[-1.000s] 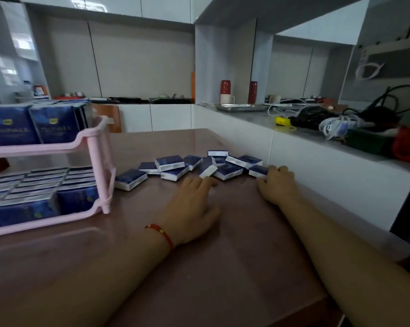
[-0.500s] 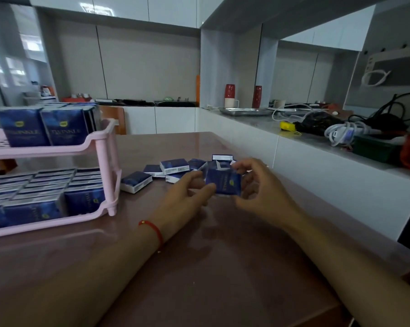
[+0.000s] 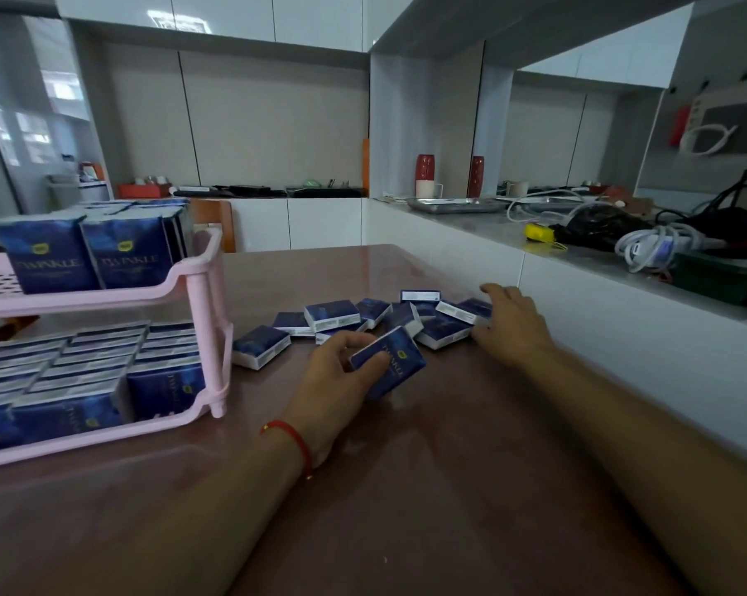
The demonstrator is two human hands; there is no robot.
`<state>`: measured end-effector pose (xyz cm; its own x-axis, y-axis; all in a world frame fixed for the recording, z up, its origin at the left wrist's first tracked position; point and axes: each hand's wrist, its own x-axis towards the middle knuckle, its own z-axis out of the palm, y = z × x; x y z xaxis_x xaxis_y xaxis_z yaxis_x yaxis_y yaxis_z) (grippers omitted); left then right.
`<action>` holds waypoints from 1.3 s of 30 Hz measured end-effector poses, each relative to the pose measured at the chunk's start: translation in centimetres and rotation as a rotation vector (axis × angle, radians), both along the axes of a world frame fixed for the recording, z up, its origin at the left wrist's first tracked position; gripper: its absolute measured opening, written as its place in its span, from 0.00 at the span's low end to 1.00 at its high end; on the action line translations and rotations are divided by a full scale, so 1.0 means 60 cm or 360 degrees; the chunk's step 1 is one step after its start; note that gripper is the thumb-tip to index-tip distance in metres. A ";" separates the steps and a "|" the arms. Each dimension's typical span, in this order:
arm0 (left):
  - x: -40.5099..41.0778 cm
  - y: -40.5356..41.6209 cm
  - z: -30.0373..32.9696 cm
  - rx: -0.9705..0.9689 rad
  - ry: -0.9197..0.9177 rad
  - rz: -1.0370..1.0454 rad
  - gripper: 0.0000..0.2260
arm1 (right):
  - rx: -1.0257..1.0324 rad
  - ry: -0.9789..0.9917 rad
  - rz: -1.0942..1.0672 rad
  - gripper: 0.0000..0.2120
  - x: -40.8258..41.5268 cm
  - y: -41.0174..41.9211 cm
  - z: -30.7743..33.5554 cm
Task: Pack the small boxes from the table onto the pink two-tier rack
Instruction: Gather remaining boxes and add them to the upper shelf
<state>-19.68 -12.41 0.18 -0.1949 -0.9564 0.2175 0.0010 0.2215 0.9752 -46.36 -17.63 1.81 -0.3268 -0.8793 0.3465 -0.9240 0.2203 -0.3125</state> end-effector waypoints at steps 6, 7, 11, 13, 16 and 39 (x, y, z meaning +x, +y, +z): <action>0.002 -0.007 -0.002 0.0037 0.0002 -0.0010 0.07 | -0.0309 0.0220 -0.0032 0.17 0.012 -0.027 -0.032; 0.002 -0.008 -0.002 0.0042 0.0008 -0.0013 0.07 | -0.0408 0.0050 0.0020 0.16 0.014 -0.019 -0.028; 0.003 -0.002 0.002 0.0054 0.0088 0.0006 0.07 | -0.0460 -0.1072 0.0421 0.08 0.026 0.034 0.005; 0.005 0.003 0.005 0.0021 0.0087 0.0047 0.07 | -0.0386 -0.1440 0.0595 0.10 0.038 0.070 0.028; 0.009 0.017 0.011 -0.0034 0.0102 0.0129 0.06 | -0.0275 -0.1854 0.0782 0.12 0.068 0.123 0.052; 0.262 0.205 0.063 0.0307 0.0723 0.0164 0.14 | -0.0399 -0.0021 0.1341 0.44 0.478 0.281 0.010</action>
